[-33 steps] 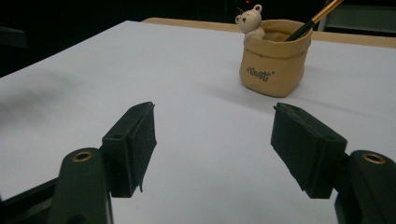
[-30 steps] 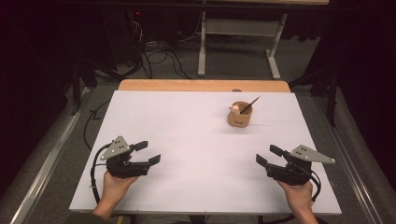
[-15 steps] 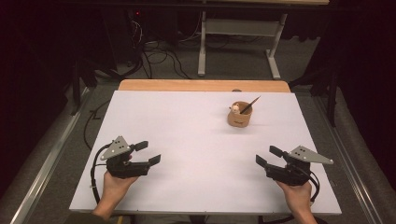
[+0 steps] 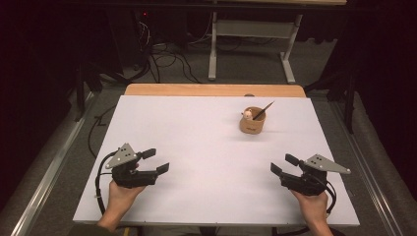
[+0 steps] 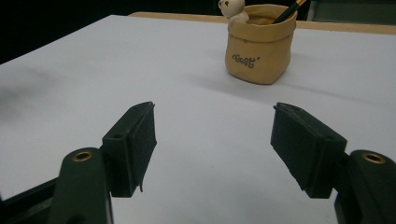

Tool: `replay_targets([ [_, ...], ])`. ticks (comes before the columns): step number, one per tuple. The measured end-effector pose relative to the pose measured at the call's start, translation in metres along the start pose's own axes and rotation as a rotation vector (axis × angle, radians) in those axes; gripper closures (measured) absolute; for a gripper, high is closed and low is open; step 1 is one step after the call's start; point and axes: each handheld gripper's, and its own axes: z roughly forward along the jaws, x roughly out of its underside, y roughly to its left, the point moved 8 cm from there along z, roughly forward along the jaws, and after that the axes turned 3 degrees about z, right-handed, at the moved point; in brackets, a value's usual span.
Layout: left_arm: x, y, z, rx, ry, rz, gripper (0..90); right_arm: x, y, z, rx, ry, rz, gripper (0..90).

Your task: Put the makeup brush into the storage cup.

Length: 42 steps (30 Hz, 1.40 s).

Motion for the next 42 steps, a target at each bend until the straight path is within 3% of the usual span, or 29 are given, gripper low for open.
replay_targets([
  [22, 0.0, 0.0, 0.0, -0.001, 0.002, -0.002, 26.0, 0.01, -0.005, 0.008, 0.029, 0.027, 0.0, 32.9],
  [34, 0.0, 0.0, 0.0, 0.003, 0.0, -0.007, 26.0, 0.011, -0.007, 0.003, 0.044, -0.016, -0.01, 31.9],
  [42, 0.0, 0.0, 0.0, 0.002, 0.0, -0.008, 26.0, 0.011, -0.007, 0.003, 0.045, -0.014, -0.012, 31.6],
])
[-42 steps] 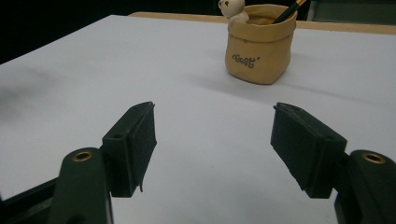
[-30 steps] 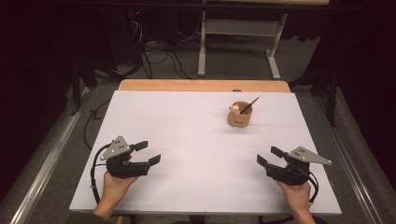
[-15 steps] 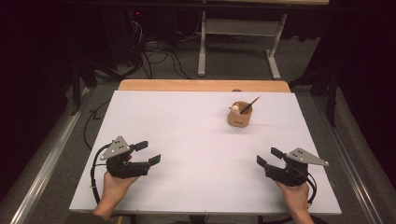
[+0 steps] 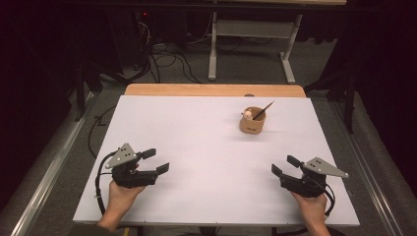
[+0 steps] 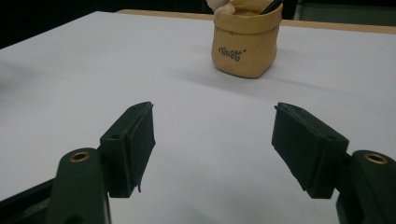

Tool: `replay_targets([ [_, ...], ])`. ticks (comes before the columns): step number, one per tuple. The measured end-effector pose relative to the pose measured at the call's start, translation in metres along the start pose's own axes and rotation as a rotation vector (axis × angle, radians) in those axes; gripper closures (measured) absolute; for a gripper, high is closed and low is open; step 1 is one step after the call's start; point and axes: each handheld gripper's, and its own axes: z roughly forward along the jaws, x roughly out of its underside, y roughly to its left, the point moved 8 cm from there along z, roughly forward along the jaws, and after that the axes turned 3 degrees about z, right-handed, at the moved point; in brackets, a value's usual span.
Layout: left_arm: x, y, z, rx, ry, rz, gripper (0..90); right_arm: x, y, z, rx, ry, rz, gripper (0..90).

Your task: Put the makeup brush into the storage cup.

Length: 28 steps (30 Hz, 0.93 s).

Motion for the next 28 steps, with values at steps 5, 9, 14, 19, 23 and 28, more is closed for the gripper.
replay_targets([
  [5, 0.0, 0.0002, -0.0002, 0.001, 0.0, 0.001, 26.1, 0.0006, -0.0002, 0.001, 0.001, 0.004, -0.002, 31.5],
  [9, 0.0, 0.0005, -0.0003, 0.0, 0.0, 0.001, 26.1, 0.0008, -0.0005, 0.0007, 0.005, 0.005, -0.001, 31.5],
  [14, -0.0001, 0.0005, -0.0005, -0.001, 0.0, 0.001, 26.1, 0.0007, -0.0003, 0.0006, 0.004, 0.004, -0.001, 31.5],
  [19, -0.0003, 0.0009, -0.0007, -0.001, -0.002, 0.0, 26.1, 0.0006, -0.0003, 0.0005, 0.004, 0.003, -0.002, 31.5],
  [23, -0.0003, 0.0009, -0.0007, -0.002, -0.002, 0.001, 26.1, 0.0006, 0.0, 0.0007, 0.003, 0.003, -0.003, 31.5],
  [28, -0.0008, 0.0015, -0.0008, -0.005, -0.005, -0.001, 26.2, 0.0005, -0.0001, 0.0007, 0.003, 0.002, -0.003, 31.5],
])
